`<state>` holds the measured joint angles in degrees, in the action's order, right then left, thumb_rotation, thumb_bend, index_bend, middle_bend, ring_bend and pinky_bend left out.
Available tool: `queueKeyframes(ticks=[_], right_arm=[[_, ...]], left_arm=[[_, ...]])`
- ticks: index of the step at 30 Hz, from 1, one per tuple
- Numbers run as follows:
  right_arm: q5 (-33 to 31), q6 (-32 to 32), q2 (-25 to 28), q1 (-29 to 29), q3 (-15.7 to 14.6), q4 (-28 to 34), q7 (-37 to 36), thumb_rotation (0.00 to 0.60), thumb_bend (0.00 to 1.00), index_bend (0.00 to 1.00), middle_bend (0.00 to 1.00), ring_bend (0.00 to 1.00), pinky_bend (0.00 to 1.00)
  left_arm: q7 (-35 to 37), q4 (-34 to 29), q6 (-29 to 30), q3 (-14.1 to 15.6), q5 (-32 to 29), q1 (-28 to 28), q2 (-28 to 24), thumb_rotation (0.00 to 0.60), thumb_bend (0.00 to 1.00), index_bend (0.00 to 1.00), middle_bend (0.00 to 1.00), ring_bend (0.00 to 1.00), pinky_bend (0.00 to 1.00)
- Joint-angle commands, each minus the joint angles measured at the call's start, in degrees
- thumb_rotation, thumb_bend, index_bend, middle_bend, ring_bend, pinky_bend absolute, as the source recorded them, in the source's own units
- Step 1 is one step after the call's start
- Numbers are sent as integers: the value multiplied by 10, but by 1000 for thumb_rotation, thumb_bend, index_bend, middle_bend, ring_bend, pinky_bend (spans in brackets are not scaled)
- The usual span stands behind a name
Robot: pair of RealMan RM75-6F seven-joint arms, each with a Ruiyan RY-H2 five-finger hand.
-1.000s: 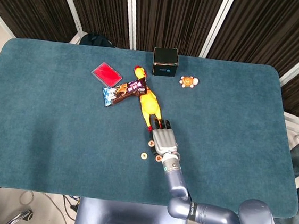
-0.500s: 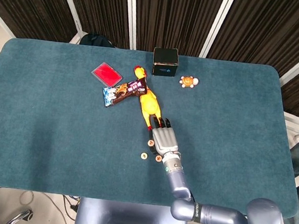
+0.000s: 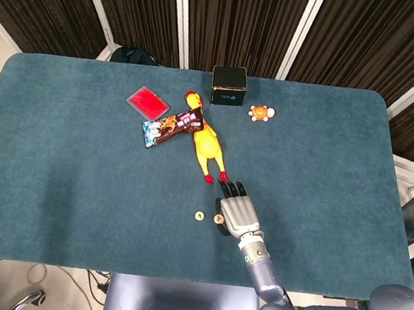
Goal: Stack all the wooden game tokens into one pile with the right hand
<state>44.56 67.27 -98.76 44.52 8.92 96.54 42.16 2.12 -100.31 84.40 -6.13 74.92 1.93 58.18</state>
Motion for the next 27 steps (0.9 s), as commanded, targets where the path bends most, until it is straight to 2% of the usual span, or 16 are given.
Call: queueKeyframes(ticks=[1, 16, 27], right_arm=[[8, -1, -10, -1, -5, -19, -2, 600, 355, 538, 0, 0, 0], [4, -17, -30, -5, -5, -57, -10, 600, 355, 538, 0, 0, 0], [5, -19, -35, -5, 1, -62, -7, 600, 355, 538, 0, 0, 0]], left_arm=[[1, 1, -2, 0, -2, 0, 0, 600, 187, 112, 0, 0, 161], [1, 3, -5, 0, -4, 1, 0, 600, 187, 112, 0, 0, 161], [2, 4, -4, -1, -4, 1, 0, 600, 187, 112, 0, 0, 161]])
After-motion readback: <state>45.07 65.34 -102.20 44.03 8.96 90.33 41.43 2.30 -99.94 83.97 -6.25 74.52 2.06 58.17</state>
